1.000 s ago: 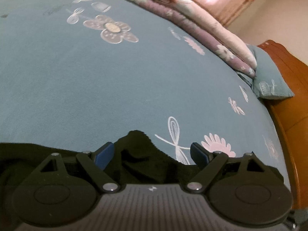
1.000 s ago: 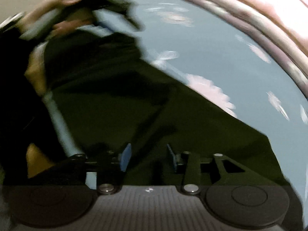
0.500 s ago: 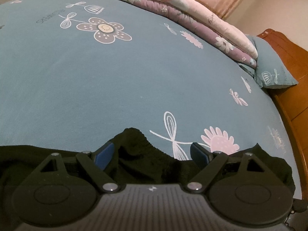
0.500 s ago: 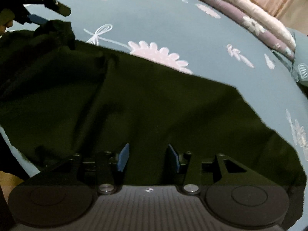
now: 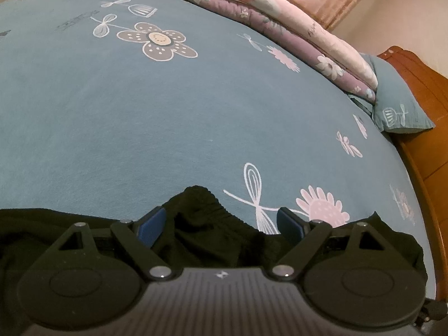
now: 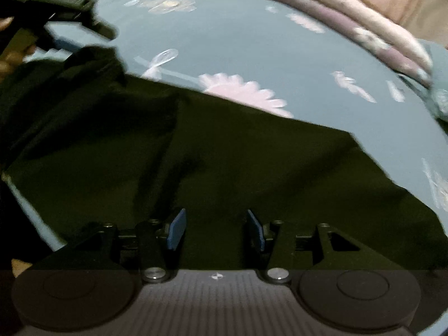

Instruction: Fold clothes

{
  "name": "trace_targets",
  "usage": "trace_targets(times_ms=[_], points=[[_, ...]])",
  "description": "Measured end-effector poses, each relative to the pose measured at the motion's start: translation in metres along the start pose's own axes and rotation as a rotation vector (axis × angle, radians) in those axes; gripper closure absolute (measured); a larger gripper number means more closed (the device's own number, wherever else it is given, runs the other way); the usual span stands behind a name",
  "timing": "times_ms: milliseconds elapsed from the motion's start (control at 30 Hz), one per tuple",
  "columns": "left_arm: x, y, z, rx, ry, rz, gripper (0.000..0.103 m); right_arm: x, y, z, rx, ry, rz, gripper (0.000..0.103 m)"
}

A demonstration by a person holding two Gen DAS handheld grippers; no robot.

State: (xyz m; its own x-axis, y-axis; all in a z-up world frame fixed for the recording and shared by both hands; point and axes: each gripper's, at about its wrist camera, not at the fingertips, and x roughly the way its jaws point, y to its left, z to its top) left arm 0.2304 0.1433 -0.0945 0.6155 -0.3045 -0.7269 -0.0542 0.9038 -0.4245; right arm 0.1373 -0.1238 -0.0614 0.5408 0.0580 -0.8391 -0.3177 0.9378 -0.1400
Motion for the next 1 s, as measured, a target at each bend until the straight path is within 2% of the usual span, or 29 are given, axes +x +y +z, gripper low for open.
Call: trace_targets(times_ms=[67,167,267,333,400,500,667,800,833,900,1000], points=[[0.0,0.0,0.0,-0.002,0.001,0.001,0.017,0.0,-0.018,-0.005,0.075,0.002,-0.042,0.043],[0.001,0.0,0.0,-0.003,0.003,0.007,0.017,0.006,-0.04,-0.023,0.185,0.052,-0.082,0.043],[0.002,0.0,0.0,-0.001,0.006,0.011,0.017,0.009,-0.041,-0.046,0.236,0.094,-0.023,0.038],[0.003,0.0,0.0,-0.001,0.007,0.014,0.017,0.001,-0.037,-0.057,0.231,0.094,0.029,0.036],[0.004,0.001,0.0,-0.003,0.008,0.018,0.017,-0.01,-0.042,-0.062,0.234,0.072,0.038,0.037],[0.005,0.001,0.0,-0.004,0.008,0.02,0.017,-0.021,-0.07,-0.065,0.272,0.019,-0.084,0.036],[0.006,0.0,0.0,-0.001,0.012,0.027,0.017,-0.006,-0.149,-0.08,0.451,0.012,-0.245,0.037],[0.008,0.002,0.0,-0.002,0.015,0.033,0.017,0.003,-0.2,-0.106,0.673,0.021,-0.234,0.031],[0.008,0.002,0.001,-0.005,0.016,0.036,0.017,0.0,-0.206,-0.11,0.715,0.025,-0.253,0.031],[0.009,0.004,0.002,-0.011,0.014,0.043,0.017,-0.007,-0.203,-0.109,0.716,0.046,-0.316,0.031],[0.01,0.004,0.003,-0.017,0.009,0.048,0.017,-0.016,-0.184,-0.101,0.67,0.02,-0.311,0.031]])
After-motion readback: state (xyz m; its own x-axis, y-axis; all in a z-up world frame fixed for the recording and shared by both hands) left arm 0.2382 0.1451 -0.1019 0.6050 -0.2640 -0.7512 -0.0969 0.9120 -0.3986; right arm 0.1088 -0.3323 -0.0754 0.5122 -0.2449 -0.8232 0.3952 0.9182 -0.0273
